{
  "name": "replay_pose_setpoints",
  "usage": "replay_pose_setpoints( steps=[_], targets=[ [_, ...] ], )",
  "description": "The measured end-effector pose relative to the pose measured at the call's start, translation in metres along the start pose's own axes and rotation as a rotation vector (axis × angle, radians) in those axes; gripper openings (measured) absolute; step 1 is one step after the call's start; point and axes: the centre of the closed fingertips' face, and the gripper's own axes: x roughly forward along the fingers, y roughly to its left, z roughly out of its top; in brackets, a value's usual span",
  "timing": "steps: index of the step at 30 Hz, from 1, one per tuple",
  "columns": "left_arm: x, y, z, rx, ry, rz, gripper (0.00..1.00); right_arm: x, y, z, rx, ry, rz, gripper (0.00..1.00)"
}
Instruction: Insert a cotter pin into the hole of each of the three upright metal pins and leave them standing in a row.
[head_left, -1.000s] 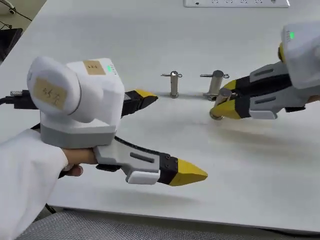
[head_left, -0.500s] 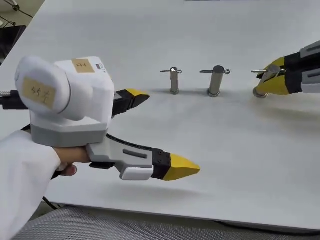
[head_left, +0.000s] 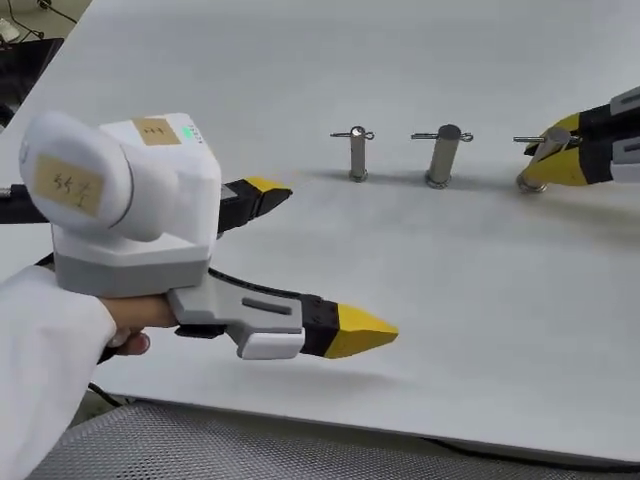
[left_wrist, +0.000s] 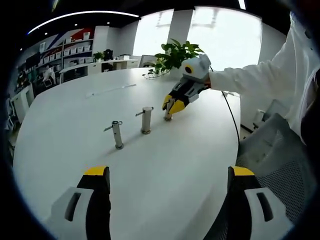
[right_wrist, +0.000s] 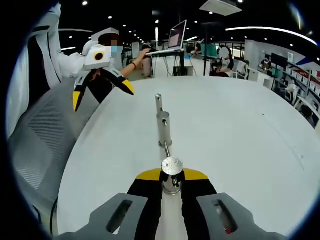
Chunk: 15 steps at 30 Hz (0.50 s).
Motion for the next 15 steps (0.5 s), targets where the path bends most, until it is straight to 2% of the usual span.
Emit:
replay_pose_setpoints(
  steps=[8,12,15],
  targets=[
    [0.0011,-0.0008,0.0003,-0.004,-0.002,-0.005,0.97,-0.0002,-0.0033,-0.0029,0.007,-0.013,-0.009,0.08],
    [0.0012,-0.0005,-0.0015,-0.003,0.009,-0.004,0.97,0.0003,-0.0054,-0.0023,-0.036,-0.008,-0.024,0.09],
    [0.001,-0.0009,-0.0012,-0.006,0.007,-0.004,0.97,-0.0002,-0.0069,-0.0024,-0.016,-0.016,-0.038,0.09]
  ],
)
